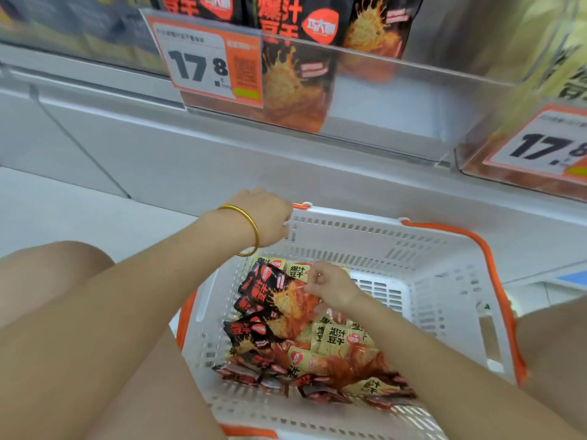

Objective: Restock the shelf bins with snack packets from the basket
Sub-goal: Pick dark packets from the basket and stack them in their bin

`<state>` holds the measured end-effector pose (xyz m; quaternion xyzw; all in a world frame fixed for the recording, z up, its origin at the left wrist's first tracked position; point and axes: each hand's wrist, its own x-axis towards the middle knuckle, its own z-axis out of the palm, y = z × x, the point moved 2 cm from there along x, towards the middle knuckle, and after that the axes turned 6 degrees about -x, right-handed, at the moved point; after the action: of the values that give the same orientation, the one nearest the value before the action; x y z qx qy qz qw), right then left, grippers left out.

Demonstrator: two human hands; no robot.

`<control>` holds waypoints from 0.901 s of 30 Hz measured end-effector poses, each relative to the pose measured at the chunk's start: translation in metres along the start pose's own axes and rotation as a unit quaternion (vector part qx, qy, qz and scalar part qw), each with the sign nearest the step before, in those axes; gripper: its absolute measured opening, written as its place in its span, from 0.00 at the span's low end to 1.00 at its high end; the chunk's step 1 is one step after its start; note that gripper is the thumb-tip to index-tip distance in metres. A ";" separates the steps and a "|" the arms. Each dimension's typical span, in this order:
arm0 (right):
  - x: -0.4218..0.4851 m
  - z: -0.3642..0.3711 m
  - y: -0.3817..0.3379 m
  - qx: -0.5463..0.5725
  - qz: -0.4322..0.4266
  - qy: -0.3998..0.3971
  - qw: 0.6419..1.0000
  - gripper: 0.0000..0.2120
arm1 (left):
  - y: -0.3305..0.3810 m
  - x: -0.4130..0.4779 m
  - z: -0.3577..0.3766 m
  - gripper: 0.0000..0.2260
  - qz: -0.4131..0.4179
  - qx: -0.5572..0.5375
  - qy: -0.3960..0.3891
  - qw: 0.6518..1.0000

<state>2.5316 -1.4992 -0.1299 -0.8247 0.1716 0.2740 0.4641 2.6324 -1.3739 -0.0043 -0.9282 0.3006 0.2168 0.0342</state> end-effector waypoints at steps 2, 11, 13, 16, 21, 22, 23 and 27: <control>-0.015 -0.028 -0.008 0.060 -0.003 0.016 0.998 0.10 | 0.001 0.002 -0.001 0.15 0.002 -0.028 -0.016 0.999; -0.068 -0.085 -0.046 0.252 -0.038 0.014 0.967 0.07 | 0.027 0.003 -0.030 0.16 0.005 -0.200 0.011 0.980; -0.078 -0.092 -0.058 0.232 -0.055 -0.007 0.971 0.10 | 0.032 -0.002 -0.046 0.18 0.030 -0.239 0.060 0.969; -0.095 -0.105 -0.084 0.177 -0.104 -0.022 0.978 0.09 | 0.037 -0.014 -0.067 0.16 0.087 -0.320 0.147 0.932; -0.131 -0.152 -0.143 0.183 -0.198 0.044 0.962 0.07 | 0.027 -0.045 -0.109 0.18 0.205 -0.300 0.469 0.805; -0.137 -0.162 -0.157 0.182 -0.218 0.069 0.956 0.06 | 0.023 -0.049 -0.116 0.18 0.206 -0.248 0.528 0.785; -0.142 -0.172 -0.169 0.174 -0.234 0.099 0.951 0.05 | 0.019 -0.052 -0.121 0.18 0.200 -0.201 0.566 0.774; -0.141 -0.209 -0.213 0.164 -0.252 0.215 0.929 0.05 | 0.011 -0.043 -0.131 0.21 0.162 -0.077 0.580 0.795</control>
<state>2.5961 -1.5661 0.1866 -0.7925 0.0961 -0.0674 0.5984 2.6452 -1.3846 0.1330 -0.8173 0.3926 -0.3369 -0.2536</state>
